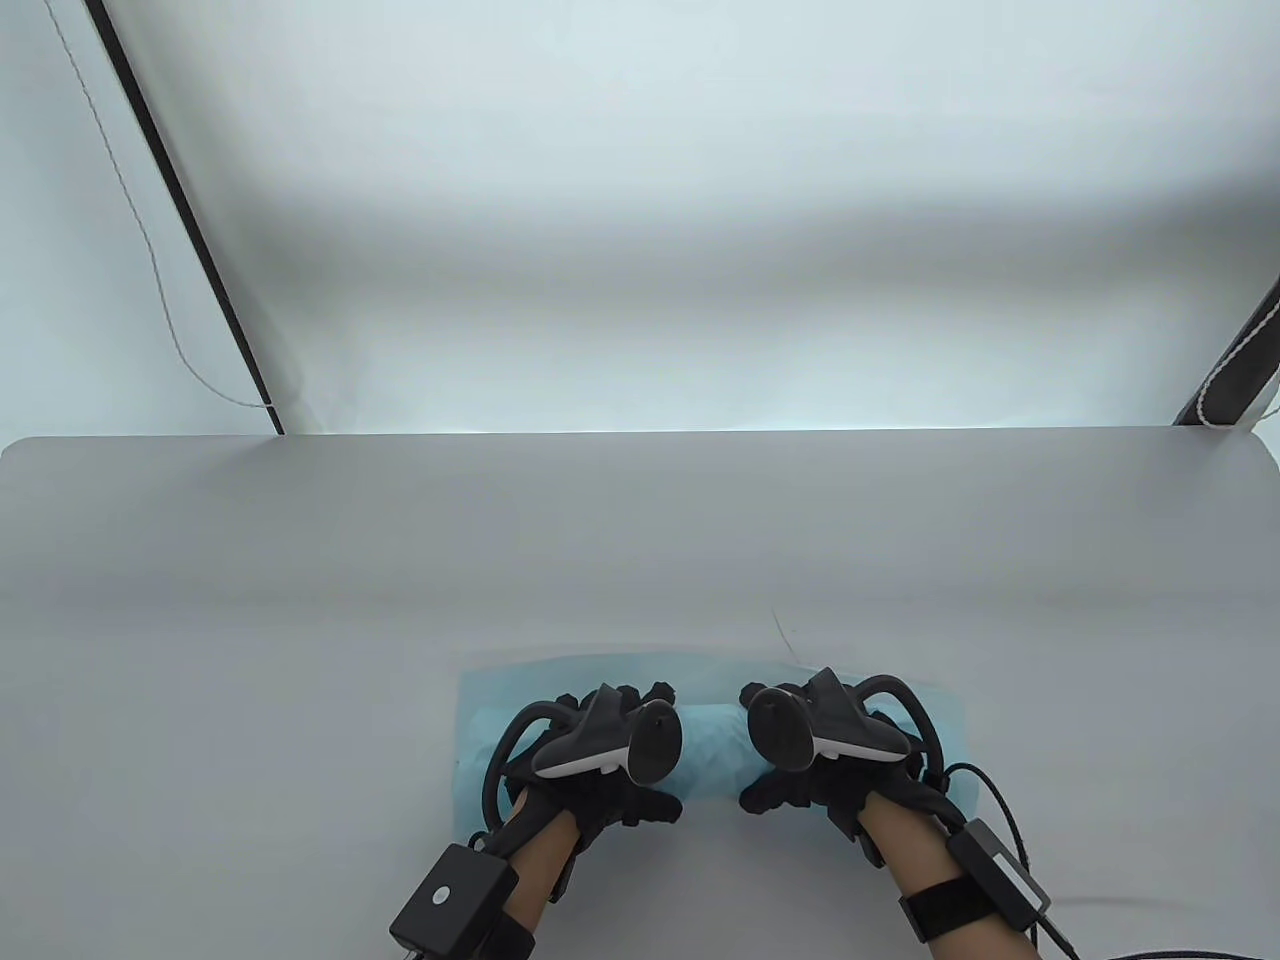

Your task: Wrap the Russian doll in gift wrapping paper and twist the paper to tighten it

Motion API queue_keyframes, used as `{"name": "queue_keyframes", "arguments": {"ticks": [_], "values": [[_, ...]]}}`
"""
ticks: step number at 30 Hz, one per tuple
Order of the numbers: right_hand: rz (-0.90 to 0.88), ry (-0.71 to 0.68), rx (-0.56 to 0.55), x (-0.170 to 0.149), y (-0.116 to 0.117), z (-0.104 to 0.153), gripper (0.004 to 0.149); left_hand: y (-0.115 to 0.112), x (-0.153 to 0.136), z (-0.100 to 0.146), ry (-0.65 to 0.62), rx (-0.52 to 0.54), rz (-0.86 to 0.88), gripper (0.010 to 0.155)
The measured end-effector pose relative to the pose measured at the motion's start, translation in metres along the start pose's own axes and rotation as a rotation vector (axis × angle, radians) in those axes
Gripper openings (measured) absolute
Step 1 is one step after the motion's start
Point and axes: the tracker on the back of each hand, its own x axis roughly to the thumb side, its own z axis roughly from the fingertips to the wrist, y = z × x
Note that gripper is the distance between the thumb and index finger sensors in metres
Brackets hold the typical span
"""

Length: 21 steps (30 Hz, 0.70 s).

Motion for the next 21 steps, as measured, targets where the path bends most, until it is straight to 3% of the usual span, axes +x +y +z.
{"name": "queue_keyframes", "arguments": {"ticks": [4,12,16,21], "values": [[0.012,0.000,-0.016,0.003,0.002,0.003,0.109,-0.001,0.000,-0.003,0.031,0.121,-0.007,0.106],[0.119,-0.014,-0.003,0.010,-0.003,0.008,0.114,0.000,-0.009,-0.005,-0.064,0.011,0.125,0.104],[0.029,-0.045,-0.015,0.004,-0.002,0.007,0.109,-0.002,-0.013,-0.004,-0.058,-0.047,0.156,0.102],[-0.032,-0.042,0.012,-0.003,-0.001,0.004,0.107,0.000,0.001,0.001,-0.010,0.051,0.007,0.107]]}}
